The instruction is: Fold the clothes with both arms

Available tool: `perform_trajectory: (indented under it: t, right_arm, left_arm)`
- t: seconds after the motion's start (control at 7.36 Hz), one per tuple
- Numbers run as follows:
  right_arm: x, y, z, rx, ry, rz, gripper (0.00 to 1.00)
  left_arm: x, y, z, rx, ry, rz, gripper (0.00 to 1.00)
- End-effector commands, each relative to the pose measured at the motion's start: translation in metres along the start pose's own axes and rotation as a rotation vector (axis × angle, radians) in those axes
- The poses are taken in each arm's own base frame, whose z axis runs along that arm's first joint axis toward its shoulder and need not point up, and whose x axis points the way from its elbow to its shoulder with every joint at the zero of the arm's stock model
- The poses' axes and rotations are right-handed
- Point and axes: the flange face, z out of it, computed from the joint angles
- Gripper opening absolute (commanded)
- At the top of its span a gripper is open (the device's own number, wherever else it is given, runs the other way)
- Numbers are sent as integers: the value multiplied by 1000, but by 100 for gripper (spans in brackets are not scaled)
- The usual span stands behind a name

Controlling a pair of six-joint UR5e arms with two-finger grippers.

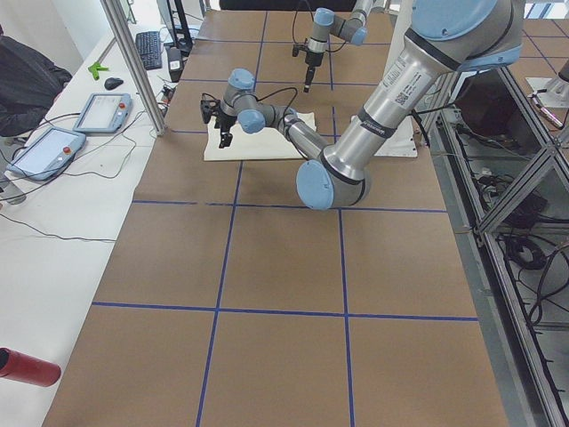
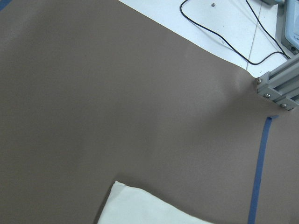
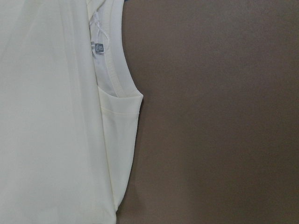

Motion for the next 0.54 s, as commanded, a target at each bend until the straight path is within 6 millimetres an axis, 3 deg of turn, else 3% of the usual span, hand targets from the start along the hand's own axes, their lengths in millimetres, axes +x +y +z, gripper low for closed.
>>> perform_trajectory:
  t: [0.0,0.14,0.27,0.41]
  right_arm:
    - [-67,-24,21,-9,129,-84,100]
    - [-89,-32,31,-20,167,-116,100]
    - [-103,-33,42,-54,172,-163,100]
    - [-103,-29,50,-108,171,-194,100]
  left_arm:
    - [-33,32,-79,-34,-2,52,100]
    - [-50,46,-109,-63,32,60,100]
    - [-62,57,-122,-71,43,67,100]
    - [-67,58,-121,-72,34,63,100]
